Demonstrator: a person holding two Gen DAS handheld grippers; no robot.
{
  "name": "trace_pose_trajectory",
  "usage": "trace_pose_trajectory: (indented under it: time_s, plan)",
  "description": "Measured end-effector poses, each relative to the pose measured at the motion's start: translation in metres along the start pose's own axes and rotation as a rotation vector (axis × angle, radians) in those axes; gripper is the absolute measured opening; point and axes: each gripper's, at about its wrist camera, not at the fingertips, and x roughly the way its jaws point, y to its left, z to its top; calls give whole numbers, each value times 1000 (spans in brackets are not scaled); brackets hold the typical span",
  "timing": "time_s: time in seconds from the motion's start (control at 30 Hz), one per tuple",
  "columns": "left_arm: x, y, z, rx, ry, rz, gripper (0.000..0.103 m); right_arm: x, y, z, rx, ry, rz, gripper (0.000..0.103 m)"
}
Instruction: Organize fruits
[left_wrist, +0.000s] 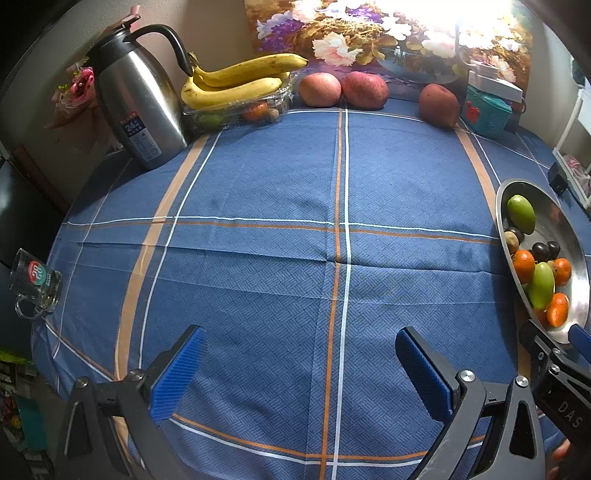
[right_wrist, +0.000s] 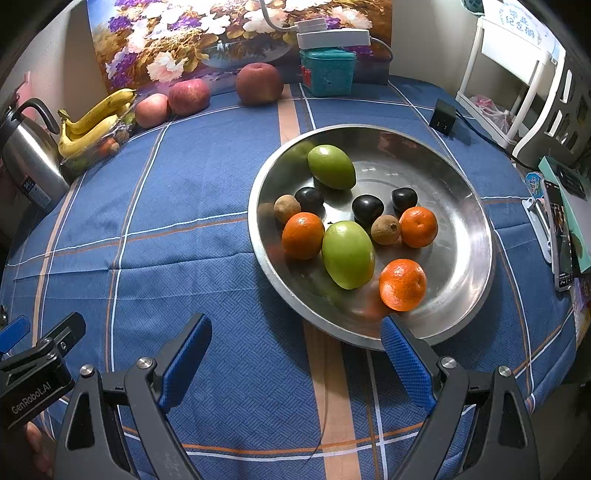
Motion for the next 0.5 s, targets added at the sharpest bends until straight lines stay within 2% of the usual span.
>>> trace_pose_trajectory:
  time_s: [0.5]
  plan:
    - [0, 1, 0, 0, 1, -1, 103, 1, 1, -1, -1, 2, 0, 93]
